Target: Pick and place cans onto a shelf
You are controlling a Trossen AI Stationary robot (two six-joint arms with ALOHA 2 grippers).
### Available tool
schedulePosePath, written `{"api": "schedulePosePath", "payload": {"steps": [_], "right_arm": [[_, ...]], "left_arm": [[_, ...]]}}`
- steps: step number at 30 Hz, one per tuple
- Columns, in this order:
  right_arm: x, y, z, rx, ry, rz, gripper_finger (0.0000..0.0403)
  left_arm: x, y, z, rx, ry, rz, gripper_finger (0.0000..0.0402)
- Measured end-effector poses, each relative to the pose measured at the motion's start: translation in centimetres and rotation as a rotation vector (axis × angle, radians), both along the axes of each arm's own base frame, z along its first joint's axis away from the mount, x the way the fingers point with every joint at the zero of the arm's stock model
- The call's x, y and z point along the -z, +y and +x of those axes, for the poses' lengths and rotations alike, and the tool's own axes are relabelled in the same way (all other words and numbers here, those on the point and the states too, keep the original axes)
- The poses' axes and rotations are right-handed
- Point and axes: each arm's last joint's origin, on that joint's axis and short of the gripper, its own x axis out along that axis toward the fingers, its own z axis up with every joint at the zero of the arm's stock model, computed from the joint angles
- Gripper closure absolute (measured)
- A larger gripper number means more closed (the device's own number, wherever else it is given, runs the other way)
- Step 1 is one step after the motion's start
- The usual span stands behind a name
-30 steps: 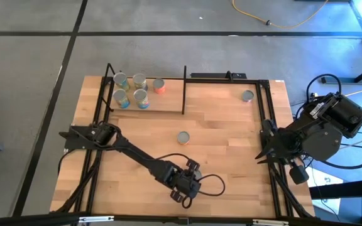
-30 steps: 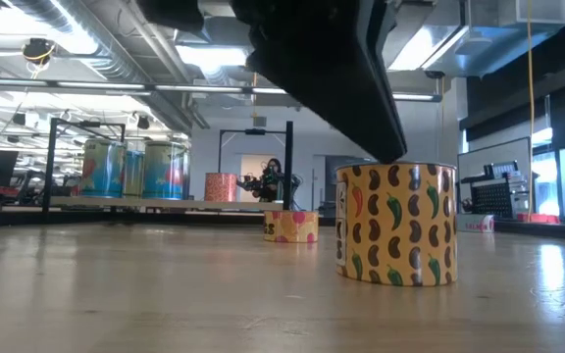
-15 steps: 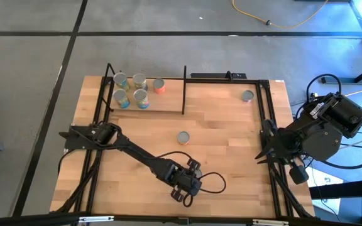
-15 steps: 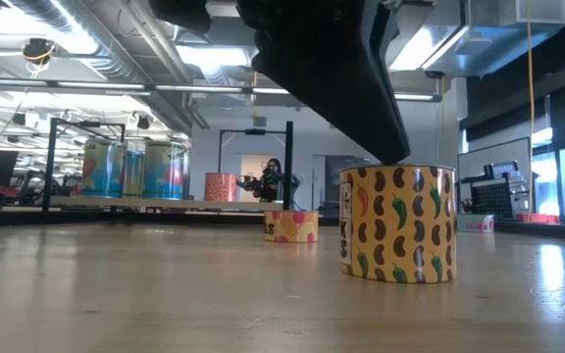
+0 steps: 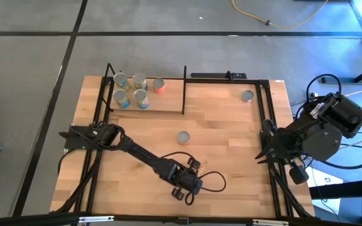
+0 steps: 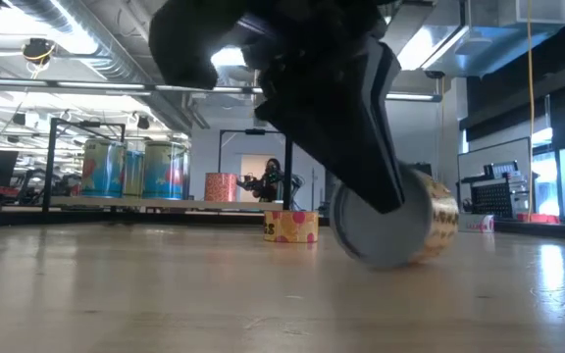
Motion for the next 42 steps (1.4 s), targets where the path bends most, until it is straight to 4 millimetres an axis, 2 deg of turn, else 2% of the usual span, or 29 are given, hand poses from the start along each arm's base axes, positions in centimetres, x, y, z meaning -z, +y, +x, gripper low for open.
{"api": "schedulePosePath", "payload": {"steps": [7,13,17,21,24,28,35,42], "right_arm": [[0.0,0.0,0.0,0.0,0.0,0.0,0.0343],[0.0,0.0,0.0,0.018,-0.007,-0.004,0.0343],[0.0,-0.1,0.1,0.054,-0.018,-0.007,0.0343],[0.1,-0.2,0.3,0.142,-0.026,0.009,0.0343],[0.9,0.0,0.8,0.219,0.002,0.015,0.0343],[3.3,0.7,2.2,0.321,0.093,-0.009,0.0343],[9.8,1.3,4.8,0.525,0.275,-0.106,0.0343],[16.0,1.7,7.0,0.562,0.341,-0.16,0.0343]], "left_arm": [[-0.4,0.1,-0.1,0.005,-0.002,0.002,0.0346],[-3.3,0.4,-0.6,-0.022,-0.056,-0.03,0.0346],[-4.7,0.9,-1.0,-0.086,-0.106,0.043,0.0346],[-4.5,1.0,-1.2,-0.102,-0.09,0.076,0.0346],[-4.4,0.8,-1.4,-0.116,-0.084,0.089,0.0346],[-4.2,0.6,-1.6,-0.129,-0.089,0.128,0.0346],[-4.2,-0.4,-2.0,-0.114,-0.093,0.124,0.0346],[-3.6,-1.7,-2.7,-0.117,-0.115,0.131,0.0346]]}}
